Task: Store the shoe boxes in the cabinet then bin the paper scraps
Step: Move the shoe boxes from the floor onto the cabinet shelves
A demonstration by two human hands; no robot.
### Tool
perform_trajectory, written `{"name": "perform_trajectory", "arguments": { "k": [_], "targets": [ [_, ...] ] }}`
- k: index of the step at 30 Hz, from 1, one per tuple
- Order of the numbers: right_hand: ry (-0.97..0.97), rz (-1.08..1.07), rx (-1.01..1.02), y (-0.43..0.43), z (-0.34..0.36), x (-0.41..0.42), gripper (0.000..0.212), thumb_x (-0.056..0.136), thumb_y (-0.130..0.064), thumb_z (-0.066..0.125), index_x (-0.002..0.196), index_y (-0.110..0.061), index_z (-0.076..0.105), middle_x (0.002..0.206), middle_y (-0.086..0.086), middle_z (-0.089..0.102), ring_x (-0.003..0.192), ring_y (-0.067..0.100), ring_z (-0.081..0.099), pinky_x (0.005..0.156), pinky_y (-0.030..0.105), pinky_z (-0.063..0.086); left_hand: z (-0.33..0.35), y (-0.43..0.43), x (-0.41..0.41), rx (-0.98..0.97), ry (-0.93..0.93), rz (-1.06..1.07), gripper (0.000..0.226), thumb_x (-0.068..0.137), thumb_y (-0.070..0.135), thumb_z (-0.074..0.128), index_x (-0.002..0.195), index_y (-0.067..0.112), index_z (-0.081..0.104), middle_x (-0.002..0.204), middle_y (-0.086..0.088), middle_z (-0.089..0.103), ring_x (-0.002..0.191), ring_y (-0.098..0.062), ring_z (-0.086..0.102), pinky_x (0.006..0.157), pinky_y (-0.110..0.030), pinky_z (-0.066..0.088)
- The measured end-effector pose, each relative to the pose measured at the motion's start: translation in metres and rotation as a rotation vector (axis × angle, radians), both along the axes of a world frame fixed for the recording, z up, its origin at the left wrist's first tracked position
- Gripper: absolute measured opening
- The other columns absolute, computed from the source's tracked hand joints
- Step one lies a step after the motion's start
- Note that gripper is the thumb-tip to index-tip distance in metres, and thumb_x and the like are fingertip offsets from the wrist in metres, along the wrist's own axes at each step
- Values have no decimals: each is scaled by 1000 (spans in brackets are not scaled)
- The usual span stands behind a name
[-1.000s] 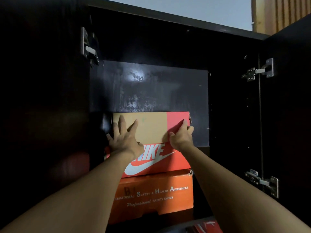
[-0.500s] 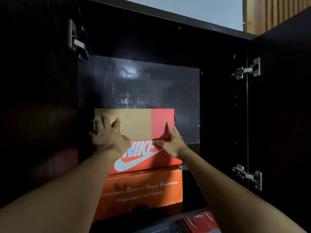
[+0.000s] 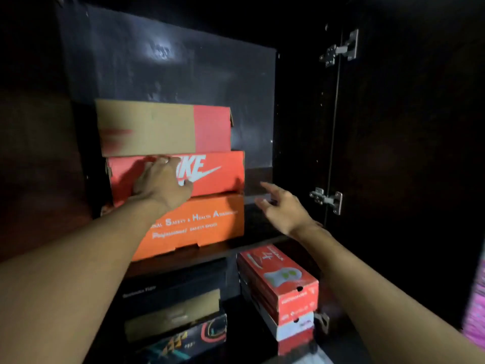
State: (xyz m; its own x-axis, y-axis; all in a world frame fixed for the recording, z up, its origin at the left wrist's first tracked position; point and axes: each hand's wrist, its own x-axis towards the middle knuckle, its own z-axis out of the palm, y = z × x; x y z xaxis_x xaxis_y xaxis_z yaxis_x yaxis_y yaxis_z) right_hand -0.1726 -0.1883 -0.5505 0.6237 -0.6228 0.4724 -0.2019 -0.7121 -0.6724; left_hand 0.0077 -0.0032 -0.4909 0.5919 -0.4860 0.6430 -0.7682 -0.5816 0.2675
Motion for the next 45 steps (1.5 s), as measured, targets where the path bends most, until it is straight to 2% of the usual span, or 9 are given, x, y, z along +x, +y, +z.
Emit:
{"name": "perform_trajectory", "arguments": {
  "k": [6,10,13,18,21,27,36,42,45],
  "targets": [
    [-15,-121,88,21,-117,-123,48,95,-40,59,140,-29,52,136,-8,55,125,5,50,98,22,40,-85,-30,-79,183,330,-486,26,86,30,63,109,20,71,116,-3,70,106,-20,64,94,-27,47],
    [5,-297,114,43,-185,-200,46,94,-38,61,138,-26,55,136,-4,60,124,10,55,106,35,45,-153,-47,-150,249,470,-699,14,86,27,66,96,22,74,94,0,72,93,-18,68,86,-27,51],
    [15,-457,167,67,-219,-256,42,95,-34,60,136,-26,57,134,-3,61,124,13,56,101,28,44,-197,-56,-209,292,533,-865,10,88,21,64,91,19,73,85,4,67,82,-10,66,78,-22,51],
    [0,-793,226,98,-275,-350,41,88,-45,57,126,-29,62,126,-5,67,114,13,63,98,41,50,-251,-77,-302,431,594,-1096,17,89,28,62,101,22,73,94,0,73,90,-15,67,86,-30,52],
    [-33,-958,260,118,-303,-399,36,91,-39,57,124,-30,63,126,-8,66,112,10,63,96,39,52,-276,-93,-358,486,611,-1224,9,88,28,63,89,31,71,88,10,70,86,-9,66,84,-27,51],
    [-53,-1282,358,171,-346,-493,32,94,-34,54,125,-32,62,127,-13,63,115,6,60,89,27,47,-324,-110,-481,556,732,-1430,10,89,26,64,89,20,72,91,-5,73,82,-15,64,85,-34,53],
    [-190,-1645,548,232,-404,-656,37,96,-35,53,132,-26,57,135,-3,60,120,14,56,96,32,46,-391,-100,-703,911,950,-1633,17,94,40,56,105,29,63,105,1,62,86,-14,61,64,-26,47],
    [-620,-1759,722,235,-445,-779,46,101,-30,48,146,-22,42,141,5,51,119,22,54,99,42,48,-433,-100,-828,1053,1261,-1517,35,94,42,55,125,27,54,117,1,57,105,-20,58,91,-40,52],
    [-790,-1809,768,226,-467,-825,50,102,-35,47,150,-24,35,146,3,44,124,23,49,107,47,43,-460,-111,-877,1044,1314,-1464,38,94,45,53,128,27,50,120,1,55,108,-19,55,92,-39,48]
  ]
}}
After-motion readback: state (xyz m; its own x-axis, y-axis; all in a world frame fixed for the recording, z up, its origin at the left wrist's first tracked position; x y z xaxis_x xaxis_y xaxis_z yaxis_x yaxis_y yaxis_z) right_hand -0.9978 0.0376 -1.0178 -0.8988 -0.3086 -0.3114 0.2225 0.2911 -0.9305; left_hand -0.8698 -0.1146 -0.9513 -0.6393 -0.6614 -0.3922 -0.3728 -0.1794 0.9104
